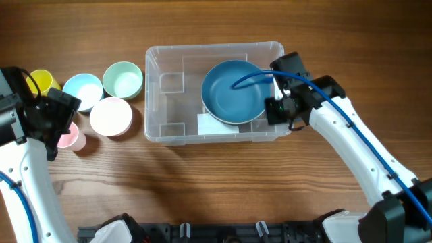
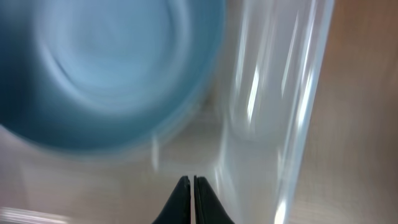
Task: Pack container
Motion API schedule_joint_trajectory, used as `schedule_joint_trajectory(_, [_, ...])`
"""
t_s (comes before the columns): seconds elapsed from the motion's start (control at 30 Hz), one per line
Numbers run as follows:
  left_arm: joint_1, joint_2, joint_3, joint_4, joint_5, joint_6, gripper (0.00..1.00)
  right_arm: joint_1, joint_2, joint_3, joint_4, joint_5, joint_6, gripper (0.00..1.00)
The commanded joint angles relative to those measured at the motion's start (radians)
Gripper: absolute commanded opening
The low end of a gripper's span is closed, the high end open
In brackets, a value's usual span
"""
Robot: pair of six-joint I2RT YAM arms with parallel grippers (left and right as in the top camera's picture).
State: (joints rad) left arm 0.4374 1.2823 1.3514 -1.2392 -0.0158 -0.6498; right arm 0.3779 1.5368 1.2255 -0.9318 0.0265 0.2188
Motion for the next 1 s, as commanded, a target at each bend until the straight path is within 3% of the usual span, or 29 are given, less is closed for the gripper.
schedule_joint_trajectory(0.0, [0.005,-0.016,0.016,0.0,0.008,-0.013,1.0,-0.007,-0.077,0.05,0.11,0.003,-0.034,0.04])
schedule_joint_trajectory(0.2, [0.005,-0.016,0.016,0.0,0.008,-0.013,1.0,-0.106,-0.158,0.171,0.1,0.105,0.042,0.08])
schedule_joint_trajectory(0.33, [0.005,-0.016,0.016,0.0,0.008,-0.013,1.0,-0.232,-0.232,0.177,0.037,0.175,0.051,0.39])
schedule_joint_trajectory(0.37, [0.005,-0.016,0.016,0.0,0.008,-0.013,1.0,-0.256,-0.243,0.177,0.024,0.177,0.05,0.53])
schedule_joint_trajectory(0.4, [0.005,-0.016,0.016,0.0,0.008,-0.013,1.0,-0.322,-0.262,0.177,-0.009,0.176,0.051,0.75])
schedule_joint_trajectory(0.5, [0.005,-0.016,0.016,0.0,0.008,-0.013,1.0,-0.41,-0.27,0.177,-0.043,0.176,0.062,1.0])
schedule_joint_trajectory(0.97, [0.005,-0.016,0.016,0.0,0.008,-0.013,1.0,-0.469,-0.251,0.175,-0.063,0.176,0.072,0.99])
